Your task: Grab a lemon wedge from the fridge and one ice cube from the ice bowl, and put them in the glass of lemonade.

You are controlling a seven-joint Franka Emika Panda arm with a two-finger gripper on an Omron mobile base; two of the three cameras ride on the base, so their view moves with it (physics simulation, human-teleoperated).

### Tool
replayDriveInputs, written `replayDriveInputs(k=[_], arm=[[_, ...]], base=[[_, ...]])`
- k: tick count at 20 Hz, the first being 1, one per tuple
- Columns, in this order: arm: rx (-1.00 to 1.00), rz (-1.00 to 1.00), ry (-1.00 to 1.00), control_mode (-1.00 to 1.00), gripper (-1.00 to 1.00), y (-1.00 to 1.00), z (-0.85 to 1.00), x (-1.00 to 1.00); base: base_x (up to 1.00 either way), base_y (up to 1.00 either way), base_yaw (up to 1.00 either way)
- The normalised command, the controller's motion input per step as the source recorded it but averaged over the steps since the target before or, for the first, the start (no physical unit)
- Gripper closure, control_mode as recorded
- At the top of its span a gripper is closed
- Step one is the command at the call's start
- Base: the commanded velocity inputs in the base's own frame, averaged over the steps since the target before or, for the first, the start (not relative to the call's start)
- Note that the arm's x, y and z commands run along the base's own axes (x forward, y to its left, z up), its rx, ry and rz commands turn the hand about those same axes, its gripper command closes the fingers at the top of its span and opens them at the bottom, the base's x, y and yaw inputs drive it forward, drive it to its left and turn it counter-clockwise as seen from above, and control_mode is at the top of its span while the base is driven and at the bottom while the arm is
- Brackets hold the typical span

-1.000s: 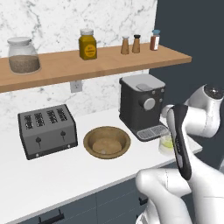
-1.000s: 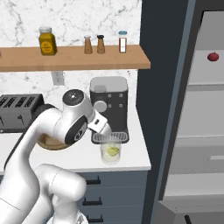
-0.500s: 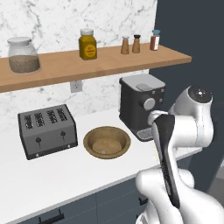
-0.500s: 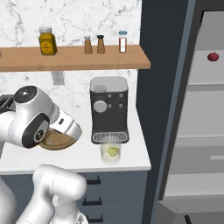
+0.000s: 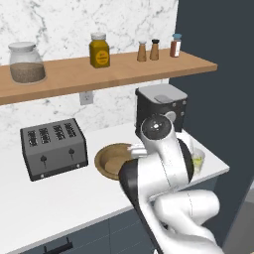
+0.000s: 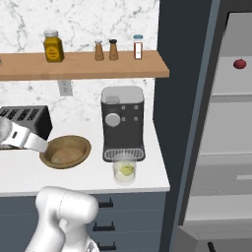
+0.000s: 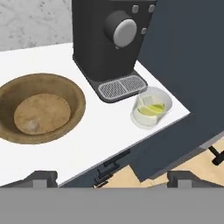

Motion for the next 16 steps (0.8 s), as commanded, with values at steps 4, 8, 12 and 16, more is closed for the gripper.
replayDriveInputs(k=[4, 8, 12, 16], arm=[[-0.35, 0.01, 0.00, -1.00, -1.00, 0.99, 0.00, -0.15], [-0.36, 0.01, 0.00, -1.00, -1.00, 0.99, -0.19, -0.08], [-0.14, 0.00, 0.00, -1.00, -1.00, 0.47, -0.24, 0.00], [0.00, 0.00, 0.00, -1.00, -1.00, 0.00, 0.00, 0.00]], base=[[0.00, 0.00, 0.00], [0.00, 0.00, 0.00], [0.00, 0.00, 0.00], [0.00, 0.00, 0.00]])
